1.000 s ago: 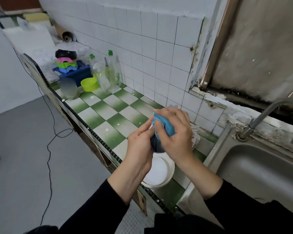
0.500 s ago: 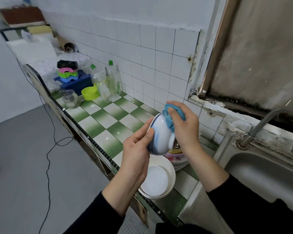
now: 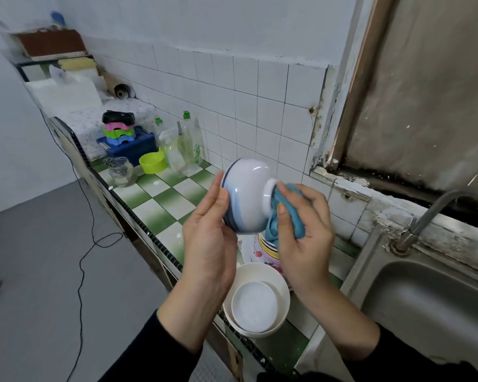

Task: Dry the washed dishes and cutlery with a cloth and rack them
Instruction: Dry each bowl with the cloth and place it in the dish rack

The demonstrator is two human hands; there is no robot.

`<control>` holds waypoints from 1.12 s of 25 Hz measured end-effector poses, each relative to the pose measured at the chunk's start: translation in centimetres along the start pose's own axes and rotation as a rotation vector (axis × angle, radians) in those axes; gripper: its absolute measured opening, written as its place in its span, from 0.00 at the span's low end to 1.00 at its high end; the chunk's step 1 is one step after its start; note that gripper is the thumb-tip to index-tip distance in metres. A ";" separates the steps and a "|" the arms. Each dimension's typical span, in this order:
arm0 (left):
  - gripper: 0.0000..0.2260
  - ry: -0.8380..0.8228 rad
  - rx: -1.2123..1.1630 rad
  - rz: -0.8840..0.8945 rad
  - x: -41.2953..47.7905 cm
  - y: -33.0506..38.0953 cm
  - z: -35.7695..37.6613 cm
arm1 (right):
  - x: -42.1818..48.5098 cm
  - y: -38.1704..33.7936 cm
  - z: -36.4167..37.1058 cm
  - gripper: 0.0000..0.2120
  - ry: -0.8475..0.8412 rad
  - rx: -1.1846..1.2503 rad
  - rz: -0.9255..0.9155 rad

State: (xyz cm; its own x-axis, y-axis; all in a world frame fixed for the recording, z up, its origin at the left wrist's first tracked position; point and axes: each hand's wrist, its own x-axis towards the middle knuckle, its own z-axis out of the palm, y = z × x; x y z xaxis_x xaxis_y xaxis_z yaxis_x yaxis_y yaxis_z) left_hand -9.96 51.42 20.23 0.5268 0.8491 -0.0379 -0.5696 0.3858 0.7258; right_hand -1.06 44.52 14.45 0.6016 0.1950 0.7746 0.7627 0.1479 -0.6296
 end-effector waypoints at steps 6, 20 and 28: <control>0.11 -0.051 0.023 -0.015 0.0 0.9 0.5 | 2.6 -0.3 -1.3 0.13 0.019 -0.090 -0.142; 0.11 -0.023 -0.235 -0.259 0.2 0.2 1.5 | -0.7 0.0 -0.1 0.12 0.000 -0.081 -0.402; 0.12 -0.135 -0.071 -0.140 0.0 -0.3 0.6 | 2.2 -1.7 -0.6 0.15 0.220 0.643 0.510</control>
State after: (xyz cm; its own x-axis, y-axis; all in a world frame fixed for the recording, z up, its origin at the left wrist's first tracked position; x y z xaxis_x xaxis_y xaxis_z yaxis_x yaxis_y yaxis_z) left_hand -9.38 51.12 20.45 0.6809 0.7314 -0.0389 -0.5258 0.5251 0.6692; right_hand -0.89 44.09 17.22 0.9184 0.2048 0.3386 0.1419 0.6283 -0.7649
